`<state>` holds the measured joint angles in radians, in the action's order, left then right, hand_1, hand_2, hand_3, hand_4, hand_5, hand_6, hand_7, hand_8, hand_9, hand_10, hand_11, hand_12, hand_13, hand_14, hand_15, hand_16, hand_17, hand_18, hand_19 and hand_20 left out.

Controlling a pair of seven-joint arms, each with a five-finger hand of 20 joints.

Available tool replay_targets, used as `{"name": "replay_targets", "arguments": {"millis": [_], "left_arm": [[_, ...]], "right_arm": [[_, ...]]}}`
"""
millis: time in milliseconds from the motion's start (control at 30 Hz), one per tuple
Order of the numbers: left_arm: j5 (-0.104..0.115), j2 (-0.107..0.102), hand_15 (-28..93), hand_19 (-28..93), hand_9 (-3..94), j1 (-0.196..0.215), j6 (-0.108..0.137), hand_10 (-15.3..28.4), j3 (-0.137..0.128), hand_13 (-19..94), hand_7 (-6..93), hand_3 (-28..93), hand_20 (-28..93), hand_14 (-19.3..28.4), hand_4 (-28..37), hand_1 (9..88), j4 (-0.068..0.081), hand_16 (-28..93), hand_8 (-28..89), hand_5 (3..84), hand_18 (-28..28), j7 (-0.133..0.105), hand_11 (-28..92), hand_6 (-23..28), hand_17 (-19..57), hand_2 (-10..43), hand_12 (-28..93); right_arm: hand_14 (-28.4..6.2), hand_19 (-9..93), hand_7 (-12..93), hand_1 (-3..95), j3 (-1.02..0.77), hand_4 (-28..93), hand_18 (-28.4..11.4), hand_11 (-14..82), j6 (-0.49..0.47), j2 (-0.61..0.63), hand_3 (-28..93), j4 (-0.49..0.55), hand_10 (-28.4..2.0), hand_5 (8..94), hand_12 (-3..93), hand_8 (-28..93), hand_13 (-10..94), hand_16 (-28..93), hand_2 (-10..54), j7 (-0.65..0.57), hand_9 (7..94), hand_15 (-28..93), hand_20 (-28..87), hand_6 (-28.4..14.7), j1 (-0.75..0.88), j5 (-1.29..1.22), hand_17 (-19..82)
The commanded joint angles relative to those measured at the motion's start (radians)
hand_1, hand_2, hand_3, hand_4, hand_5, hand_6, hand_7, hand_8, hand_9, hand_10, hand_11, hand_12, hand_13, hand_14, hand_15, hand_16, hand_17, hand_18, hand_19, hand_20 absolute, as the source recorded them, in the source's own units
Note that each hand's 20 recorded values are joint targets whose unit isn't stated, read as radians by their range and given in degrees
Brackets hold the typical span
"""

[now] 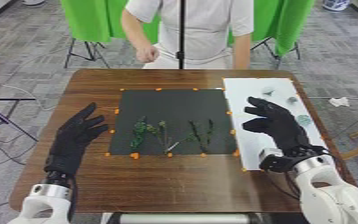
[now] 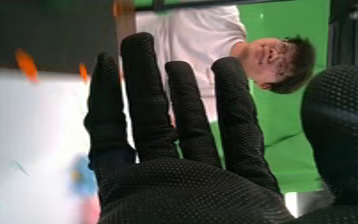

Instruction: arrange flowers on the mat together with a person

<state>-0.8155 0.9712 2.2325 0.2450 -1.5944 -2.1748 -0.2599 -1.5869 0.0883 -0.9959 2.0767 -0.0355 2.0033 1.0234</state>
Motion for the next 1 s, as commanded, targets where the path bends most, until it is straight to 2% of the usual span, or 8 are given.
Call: {"name": "replay_targets", "arguments": {"millis": [33,100,467,733,767,900,1000], "left_arm": [[0.006,-0.001,48,49,35.9,0.001,0.014,17.7,0.003,27,10.0,79,17,26.4,-27.6,23.7,-0.003,-7,-8,36.5,26.6,-0.006,23,4.5,-8.8,4.9,10],[0.009,-0.004,48,49,35.9,-0.001,0.018,17.7,0.005,27,10.0,79,17,26.4,-27.6,23.7,-0.004,-7,-8,36.5,26.6,-0.009,23,4.5,-8.8,4.9,10],[0.016,-0.007,48,49,35.9,-0.012,0.022,17.6,0.013,26,10.5,79,17,26.4,-27.3,23.8,0.000,-7,-9,35.9,26.6,-0.016,23,4.4,-8.8,4.9,10],[0.018,-0.008,48,49,35.8,-0.018,0.021,17.6,0.016,27,10.9,79,16,26.4,-27.3,24.0,0.003,-7,-9,35.6,26.7,-0.020,23,4.4,-8.8,4.8,10],[0.021,-0.012,48,49,35.7,-0.020,0.023,17.6,0.018,27,10.9,79,16,26.4,-27.2,23.9,0.003,-7,-9,35.6,26.6,-0.024,23,4.3,-8.8,4.8,10],[0.019,-0.009,48,49,35.7,-0.026,0.018,17.7,0.018,27,11.1,79,16,26.3,-27.2,24.0,0.005,-7,-9,35.4,26.6,-0.019,23,4.3,-8.8,4.8,10],[0.016,-0.007,48,49,35.8,-0.027,0.012,17.6,0.016,27,11.1,79,16,26.4,-27.2,24.0,0.005,-7,-9,35.3,26.6,-0.013,23,4.3,-8.8,4.8,10]], "right_arm": [[-16.2,66,16,25.3,-0.021,-26,-25.4,11.6,0.081,0.159,79,-0.046,-14.6,46.9,16.2,-12,48,14,-1.6,-0.130,47.2,55,23,1.3,-0.105,0.311,22],[-15.5,69,16,27.3,0.032,-26,-24.8,13.4,0.109,0.200,79,-0.070,-14.8,46.9,16.3,-12,50,14,-3.0,-0.190,47.8,58,23,1.3,-0.171,0.412,25],[-13.1,75,20,33.2,0.263,-25,-22.4,23.1,0.069,0.327,78,-0.194,-13.7,50.1,17.4,-13,55,13,-7.1,-0.389,52.8,66,20,2.3,-0.379,0.827,30],[-12.0,76,21,34.8,0.431,-24,-21.9,31.8,0.000,0.350,77,-0.270,-13.5,53.0,18.1,-14,60,14,-8.7,-0.481,58.5,68,19,3.0,-0.500,1.024,32],[-11.9,76,21,34.9,0.452,-24,-21.8,32.2,-0.007,0.352,77,-0.280,-13.4,53.1,18.0,-14,61,14,-8.8,-0.490,59.3,69,18,3.1,-0.518,1.037,32],[-11.6,76,21,35.5,0.502,-24,-21.5,31.5,-0.059,0.346,76,-0.307,-14.0,55.2,17.2,-14,63,15,-9.2,-0.511,61.5,67,17,3.6,-0.564,1.080,33],[-11.2,76,22,36.2,0.546,-24,-21.5,30.7,-0.041,0.354,76,-0.323,-14.1,55.9,17.0,-14,65,15,-9.4,-0.517,62.2,66,17,3.8,-0.582,1.104,33]]}}
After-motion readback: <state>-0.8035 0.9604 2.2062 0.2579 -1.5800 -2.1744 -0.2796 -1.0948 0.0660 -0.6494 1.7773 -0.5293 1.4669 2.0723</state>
